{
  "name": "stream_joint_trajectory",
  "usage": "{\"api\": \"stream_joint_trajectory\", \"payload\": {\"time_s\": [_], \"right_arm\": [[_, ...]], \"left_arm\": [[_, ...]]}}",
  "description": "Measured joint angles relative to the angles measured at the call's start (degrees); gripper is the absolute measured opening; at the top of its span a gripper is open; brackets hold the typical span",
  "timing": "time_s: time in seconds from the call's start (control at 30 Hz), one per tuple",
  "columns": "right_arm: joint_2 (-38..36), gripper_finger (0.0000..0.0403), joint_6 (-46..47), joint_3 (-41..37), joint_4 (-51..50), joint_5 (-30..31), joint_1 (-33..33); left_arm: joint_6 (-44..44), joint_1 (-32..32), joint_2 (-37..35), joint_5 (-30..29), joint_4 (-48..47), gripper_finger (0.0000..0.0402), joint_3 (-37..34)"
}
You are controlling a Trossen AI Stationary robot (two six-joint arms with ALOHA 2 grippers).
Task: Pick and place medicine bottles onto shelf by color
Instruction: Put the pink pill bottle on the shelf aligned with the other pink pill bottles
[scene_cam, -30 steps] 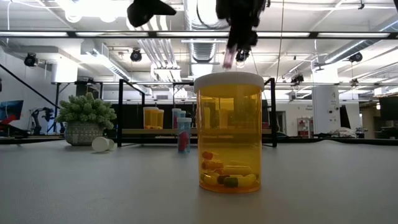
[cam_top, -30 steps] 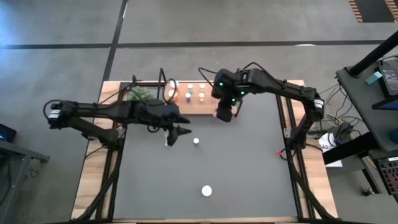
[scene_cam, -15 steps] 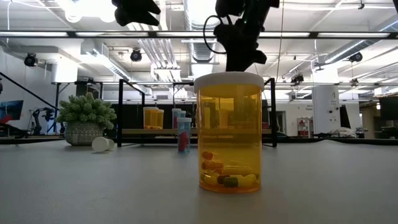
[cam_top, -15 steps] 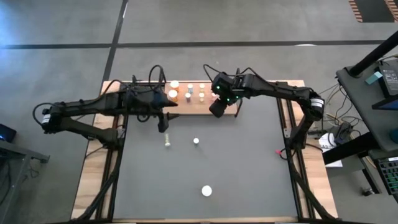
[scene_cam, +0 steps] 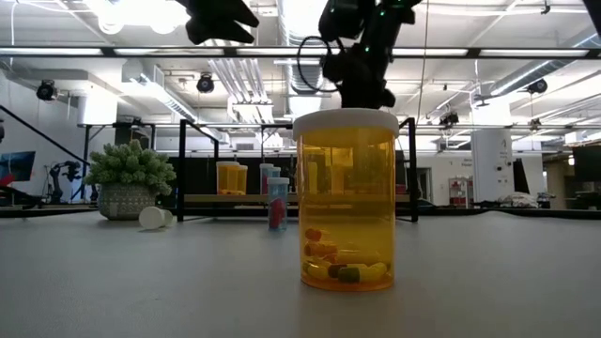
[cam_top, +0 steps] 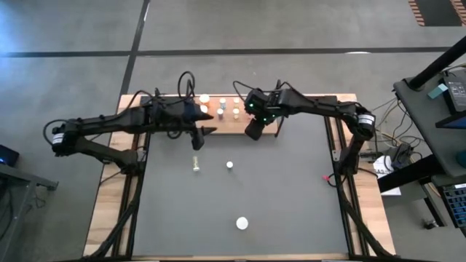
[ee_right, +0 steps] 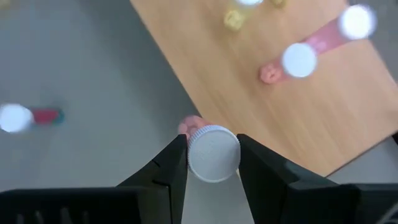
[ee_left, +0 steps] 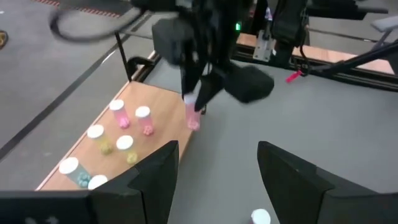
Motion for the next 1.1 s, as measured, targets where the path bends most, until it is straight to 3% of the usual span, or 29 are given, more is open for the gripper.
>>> {"api": "stream_joint_trajectory", "payload": {"time_s": [1.1], "right_arm": [[6.9, 0.0118, -19.6, 0.3, 4.1, 1.5, -1.9]], "left_arm": [[0.0, 1.1, 0.5, -0.1, 0.7, 0.0204, 0.0]]}}
